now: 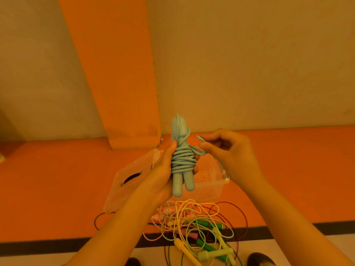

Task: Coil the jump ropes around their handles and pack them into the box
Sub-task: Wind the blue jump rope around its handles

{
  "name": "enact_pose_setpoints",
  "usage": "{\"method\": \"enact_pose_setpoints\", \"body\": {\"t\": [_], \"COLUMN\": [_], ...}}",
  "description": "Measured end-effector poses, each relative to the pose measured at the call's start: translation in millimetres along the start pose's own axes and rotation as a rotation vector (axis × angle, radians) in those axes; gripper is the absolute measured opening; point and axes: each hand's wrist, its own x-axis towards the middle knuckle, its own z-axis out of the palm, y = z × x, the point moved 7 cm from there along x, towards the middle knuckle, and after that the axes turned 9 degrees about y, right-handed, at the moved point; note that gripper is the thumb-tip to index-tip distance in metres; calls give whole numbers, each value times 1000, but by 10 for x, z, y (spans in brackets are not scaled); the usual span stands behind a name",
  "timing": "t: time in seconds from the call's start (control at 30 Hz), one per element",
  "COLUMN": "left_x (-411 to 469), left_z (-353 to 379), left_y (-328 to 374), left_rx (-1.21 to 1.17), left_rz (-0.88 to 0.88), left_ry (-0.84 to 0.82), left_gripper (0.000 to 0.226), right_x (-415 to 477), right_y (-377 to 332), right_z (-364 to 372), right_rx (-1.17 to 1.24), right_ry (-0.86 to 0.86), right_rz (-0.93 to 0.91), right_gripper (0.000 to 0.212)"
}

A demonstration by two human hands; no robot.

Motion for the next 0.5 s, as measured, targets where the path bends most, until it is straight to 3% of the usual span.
{"method": "enact_pose_setpoints", "body": {"t": [0.13,0.23,0.3,0.5], "left_x": [-5,-11,-12,-45], "left_z": [-65,-67,-54,3], "left_y": [44,72,80,47], "left_rx": [129,247,328,321], "left_rz": [61,133,188,232], "left_ry": [-11,-37,-50,-28], "left_gripper": [50,43,41,33], "right_x": [-20,-68,-100,-78], "right_y": [36,-25,-30,156], "right_z": [18,25,20,-39], "right_rx": [-138,-310,-387,14], "right_ry": [-21,7,36,53], "right_rz": [-83,-280,-357,11], "right_gripper": [30,5,2,26]}}
